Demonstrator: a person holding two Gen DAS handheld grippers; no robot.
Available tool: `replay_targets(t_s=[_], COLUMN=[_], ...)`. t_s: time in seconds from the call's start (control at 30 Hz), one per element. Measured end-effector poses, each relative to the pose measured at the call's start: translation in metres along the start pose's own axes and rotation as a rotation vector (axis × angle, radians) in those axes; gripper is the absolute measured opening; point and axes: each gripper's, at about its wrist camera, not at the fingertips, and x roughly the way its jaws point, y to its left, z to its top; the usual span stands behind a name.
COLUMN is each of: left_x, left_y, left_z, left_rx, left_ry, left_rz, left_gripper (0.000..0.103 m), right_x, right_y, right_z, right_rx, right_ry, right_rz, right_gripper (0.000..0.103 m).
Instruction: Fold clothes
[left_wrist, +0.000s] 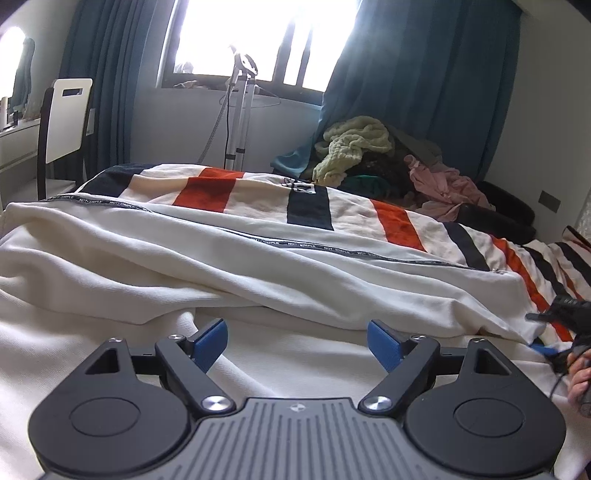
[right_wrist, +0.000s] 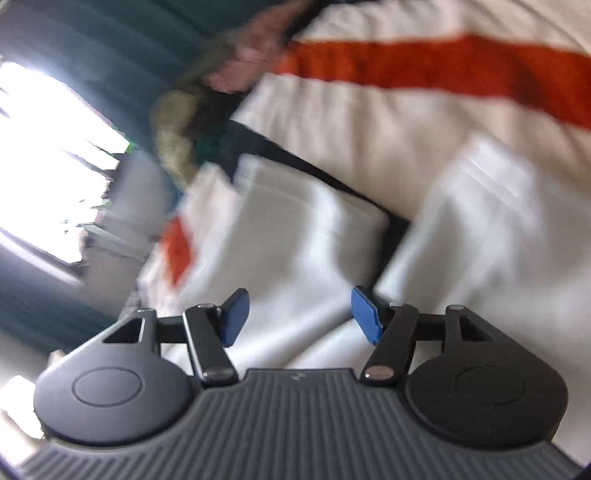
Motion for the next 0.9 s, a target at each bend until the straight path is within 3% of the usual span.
replay_targets(t_s=[0.27,0.3,0.37,0.47,0.6,0.73,0.9], left_x=[0.004,0.006,0.01,0.013,0.019,0.016,0.0], left_y=[0.003,0.005,0.008,0.012,0.01,0.008,0.003], left_z=[-0.006,-0.008,-0.012,-0.012,-0.009,-0.007,-0.008], left_rx=[-0.004,-0.008,-0.018,-0.045,-0.041,-0.036,0.0], left_ry=[-0.002,0.005,0.024,0.03,0.036,0.032,-0.011], left_rz=[0.017,0.025,0.042,0.056,0.074,0.066,0.053], left_gripper=[0.085,0.085,0.085,0.085,0.085,0.085,0.086], right_x=[0.037,0.045,0.061,0.066,0.05,0.028,0.009], right_y=[0.002,0.007,0.012,0.017,0.033,0.052,0.013], right_z=[0.009,0.012,0.02,0.039,0.074,0.095,0.085], right_rx=[-0.043,-0.071,-0.105,-0.069,-0.069,-0.187,-0.227], right_ry=[-0.066,-0.08,-0.105,-0.152,-0.232,-0.304,-0.349], right_rz=[-0.037,-0.06,-0.096,-0.118,-0.097,-0.086,-0.167], right_gripper=[0.06,0.055,0.021,0.008,0.005,0.005,0.005])
